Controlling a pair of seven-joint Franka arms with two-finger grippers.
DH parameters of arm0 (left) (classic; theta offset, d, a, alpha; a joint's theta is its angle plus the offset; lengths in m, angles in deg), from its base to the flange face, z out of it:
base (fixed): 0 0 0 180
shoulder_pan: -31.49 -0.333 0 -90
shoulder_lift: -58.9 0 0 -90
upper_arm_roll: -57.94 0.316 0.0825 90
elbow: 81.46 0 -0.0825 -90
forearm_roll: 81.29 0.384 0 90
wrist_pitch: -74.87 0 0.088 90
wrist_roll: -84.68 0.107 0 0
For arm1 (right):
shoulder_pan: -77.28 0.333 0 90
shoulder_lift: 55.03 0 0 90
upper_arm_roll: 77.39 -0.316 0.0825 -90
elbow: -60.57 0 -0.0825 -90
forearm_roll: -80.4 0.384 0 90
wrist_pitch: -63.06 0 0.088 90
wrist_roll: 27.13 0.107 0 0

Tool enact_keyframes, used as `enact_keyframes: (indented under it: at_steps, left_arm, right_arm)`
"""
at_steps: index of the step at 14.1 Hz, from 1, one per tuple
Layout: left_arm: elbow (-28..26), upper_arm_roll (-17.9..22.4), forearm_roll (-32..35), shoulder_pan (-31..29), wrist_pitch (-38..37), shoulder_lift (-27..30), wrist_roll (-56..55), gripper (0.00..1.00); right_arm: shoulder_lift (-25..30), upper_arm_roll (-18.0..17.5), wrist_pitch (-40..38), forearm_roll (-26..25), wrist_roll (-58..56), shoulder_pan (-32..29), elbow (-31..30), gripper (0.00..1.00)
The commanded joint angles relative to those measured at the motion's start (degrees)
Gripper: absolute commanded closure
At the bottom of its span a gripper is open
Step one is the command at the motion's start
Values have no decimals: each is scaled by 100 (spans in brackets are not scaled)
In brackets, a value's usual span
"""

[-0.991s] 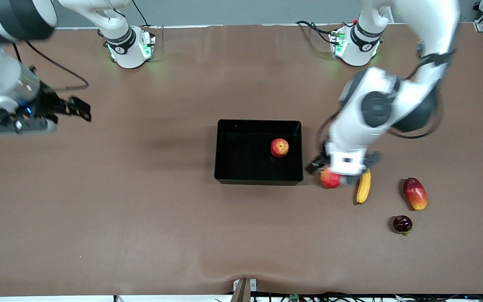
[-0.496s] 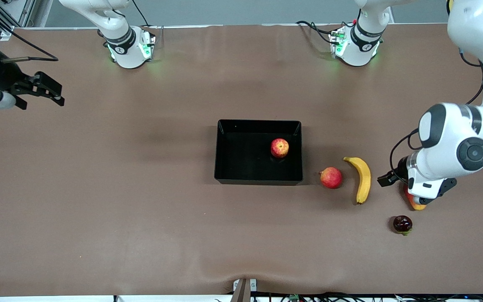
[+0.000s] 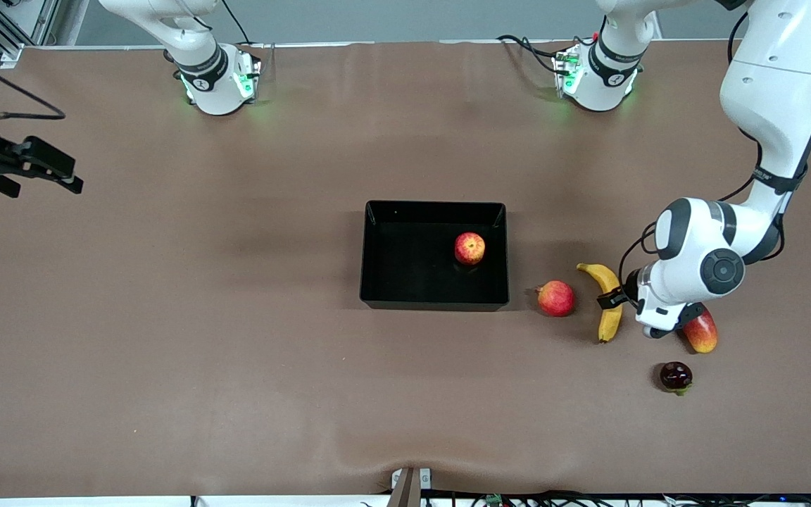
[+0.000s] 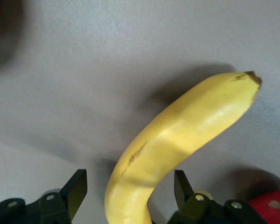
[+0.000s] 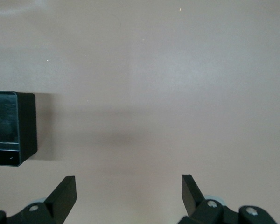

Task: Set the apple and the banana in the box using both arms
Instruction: 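Move the left gripper back down over the yellow banana, then grasp the banana with the left gripper and lift it toward the tray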

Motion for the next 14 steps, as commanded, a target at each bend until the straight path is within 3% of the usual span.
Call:
enact_keyframes:
  at_steps: [1, 2, 3, 8, 11, 14]
  left_arm:
    - [-46, -22, 128, -21, 136, -68, 55, 35]
    - [-64, -22, 145, -21, 215, -104, 55, 64]
    - [-81, -22, 146, -12, 216, -43, 55, 99]
    - [-73, -171, 85, 23, -766, 1185, 73, 100]
    - [128, -793, 49, 32, -1417, 1592, -356, 100]
    - [558, -1646, 101, 207, -1560, 1348, -1944, 100]
  right_arm:
    - [-98, 228, -297, 192, 6, 62, 79, 0]
    - [-28, 237, -210, 175, -151, 53, -174, 0]
    - [-10, 263, -36, 175, -213, -8, -394, 0]
    - [-27, 246, 213, 113, -144, -79, -459, 0]
    - [-27, 228, -111, -44, -144, -79, -283, 0]
    - [-10, 71, -594, -299, -152, -88, -63, 0]
